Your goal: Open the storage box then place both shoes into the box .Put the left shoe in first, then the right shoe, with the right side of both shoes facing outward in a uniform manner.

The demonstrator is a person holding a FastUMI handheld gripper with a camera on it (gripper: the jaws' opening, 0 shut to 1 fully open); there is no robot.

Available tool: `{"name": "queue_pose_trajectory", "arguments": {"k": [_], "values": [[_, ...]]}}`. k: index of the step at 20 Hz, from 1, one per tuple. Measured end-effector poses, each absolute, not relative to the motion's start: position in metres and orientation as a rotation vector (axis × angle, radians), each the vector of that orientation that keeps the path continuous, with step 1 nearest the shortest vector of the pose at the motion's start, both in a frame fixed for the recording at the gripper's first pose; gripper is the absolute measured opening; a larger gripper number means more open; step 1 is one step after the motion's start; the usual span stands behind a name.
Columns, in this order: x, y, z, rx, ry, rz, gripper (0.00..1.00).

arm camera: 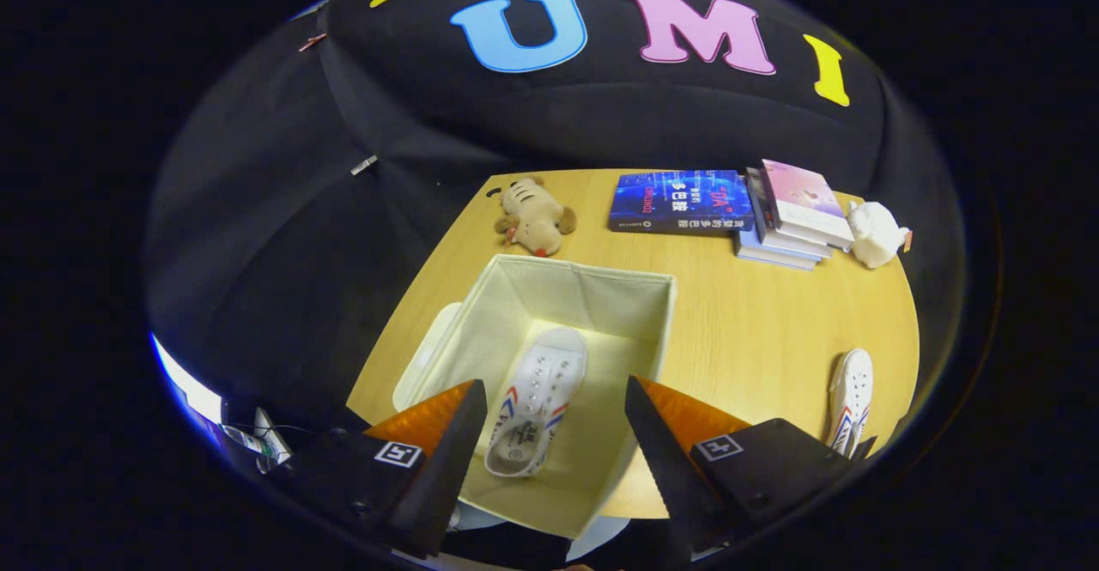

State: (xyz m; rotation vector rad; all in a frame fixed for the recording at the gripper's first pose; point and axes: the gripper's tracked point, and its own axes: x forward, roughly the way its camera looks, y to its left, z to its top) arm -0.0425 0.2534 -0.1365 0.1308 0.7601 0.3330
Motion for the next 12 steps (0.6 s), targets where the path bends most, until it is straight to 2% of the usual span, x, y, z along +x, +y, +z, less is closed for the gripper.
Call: {"name": "queue_pose_trajectory", "arguments": {"k": [5, 12], "values": [[-0.063, 0.141, -0.132, 0.133, 0.745, 0.250, 0.99], [-0.070, 0.004, -0.162, 0.187, 0.780, 0.122, 0.99]]}}
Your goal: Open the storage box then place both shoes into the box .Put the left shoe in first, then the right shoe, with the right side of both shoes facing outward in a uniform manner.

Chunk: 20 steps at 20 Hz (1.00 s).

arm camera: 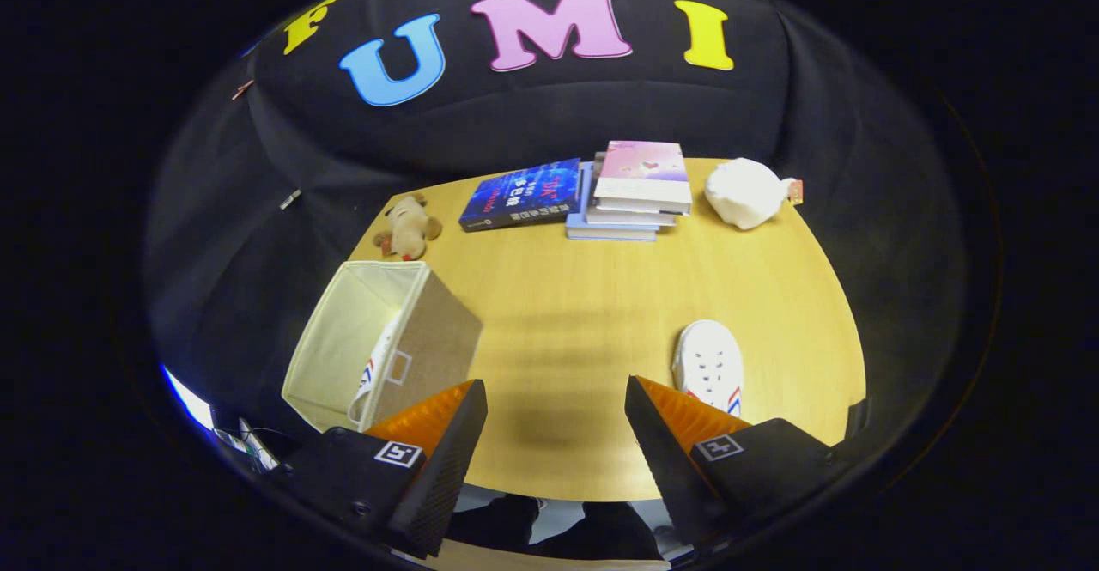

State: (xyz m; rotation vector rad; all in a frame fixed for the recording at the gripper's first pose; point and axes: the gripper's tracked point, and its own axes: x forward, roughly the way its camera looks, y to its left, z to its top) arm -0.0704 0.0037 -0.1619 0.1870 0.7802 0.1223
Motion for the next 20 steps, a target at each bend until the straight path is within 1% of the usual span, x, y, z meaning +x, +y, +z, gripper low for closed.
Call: {"name": "queue_pose_trajectory", "arguments": {"k": [5, 8, 12, 15, 20], "values": [[-0.082, -0.070, -0.201, 0.117, 0.828, 0.085, 0.99], [-0.082, -0.092, -0.220, 0.073, 0.852, 0.063, 0.99], [-0.090, -0.145, -0.270, 0.036, 0.924, 0.014, 0.99], [-0.091, -0.165, -0.299, 0.043, 0.986, -0.015, 0.99], [-0.087, -0.168, -0.325, 0.039, 1.060, -0.001, 0.96]]}}
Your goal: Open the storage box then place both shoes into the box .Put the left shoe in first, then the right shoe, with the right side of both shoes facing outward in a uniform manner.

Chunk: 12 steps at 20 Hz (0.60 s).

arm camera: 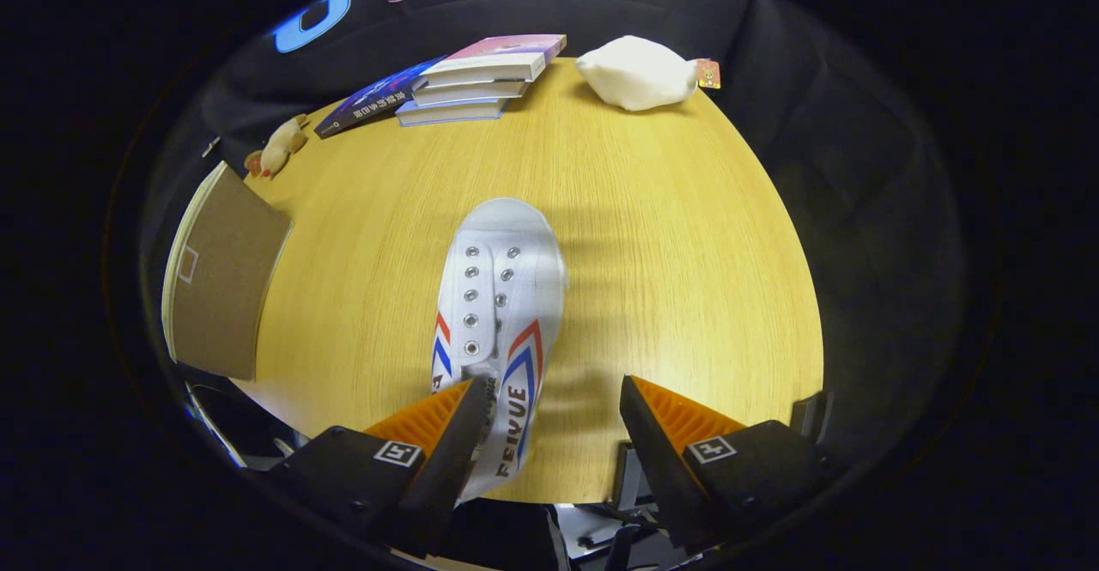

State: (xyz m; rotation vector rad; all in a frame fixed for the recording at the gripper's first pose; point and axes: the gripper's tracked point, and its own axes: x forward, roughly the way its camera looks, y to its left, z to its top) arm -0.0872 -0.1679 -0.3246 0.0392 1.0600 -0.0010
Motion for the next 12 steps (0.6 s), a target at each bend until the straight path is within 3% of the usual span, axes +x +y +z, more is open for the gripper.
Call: {"name": "queue_pose_trajectory", "arguments": {"k": [4, 8, 10, 12], "values": [[-0.079, -0.162, -0.339, 0.035, 1.092, 0.017, 0.94], [-0.078, -0.150, -0.345, 0.115, 1.122, 0.037, 0.68], [-0.079, -0.145, -0.346, 0.155, 1.127, 0.032, 0.47], [-0.078, -0.146, -0.345, 0.171, 1.137, 0.025, 0.39]]}}
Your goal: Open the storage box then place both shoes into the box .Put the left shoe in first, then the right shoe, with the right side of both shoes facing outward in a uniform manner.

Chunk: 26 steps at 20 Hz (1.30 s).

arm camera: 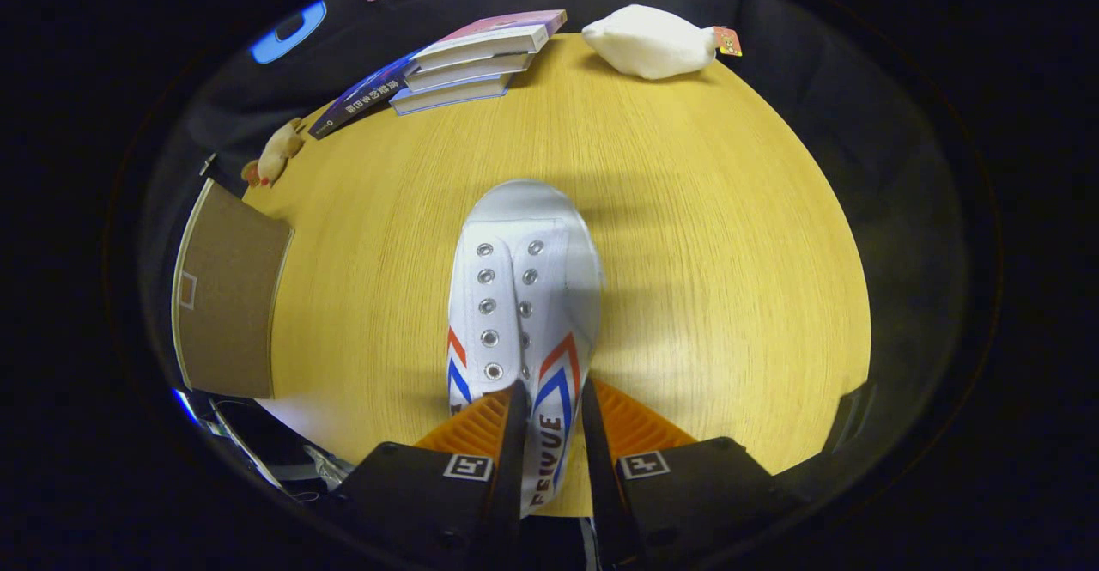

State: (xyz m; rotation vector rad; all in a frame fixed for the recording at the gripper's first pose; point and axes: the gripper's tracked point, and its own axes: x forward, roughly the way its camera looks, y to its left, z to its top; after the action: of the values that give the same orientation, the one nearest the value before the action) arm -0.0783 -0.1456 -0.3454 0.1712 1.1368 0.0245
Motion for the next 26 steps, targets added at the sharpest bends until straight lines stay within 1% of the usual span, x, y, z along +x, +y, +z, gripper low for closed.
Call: {"name": "queue_pose_trajectory", "arguments": {"k": [1, 2, 3, 4, 5, 7, 11, 16, 21, 26], "values": [[-0.079, -0.146, -0.346, 0.184, 1.148, 0.027, 0.36], [-0.079, -0.149, -0.347, 0.213, 1.153, 0.005, 0.36], [-0.080, -0.150, -0.345, 0.235, 1.160, -0.009, 0.26], [-0.079, -0.152, -0.343, 0.236, 1.157, -0.010, 0.22], [-0.078, -0.152, -0.345, 0.243, 1.147, -0.016, 0.14], [-0.079, -0.151, -0.344, 0.239, 1.141, -0.004, 0.08], [-0.085, -0.138, -0.325, 0.379, 1.137, -0.041, 0.08], [-0.083, -0.111, -0.279, 0.453, 1.090, -0.089, 0.08], [-0.076, -0.065, -0.211, 0.448, 1.003, -0.070, 0.08], [-0.074, 0.006, -0.150, 0.493, 0.930, -0.021, 0.07]]}}
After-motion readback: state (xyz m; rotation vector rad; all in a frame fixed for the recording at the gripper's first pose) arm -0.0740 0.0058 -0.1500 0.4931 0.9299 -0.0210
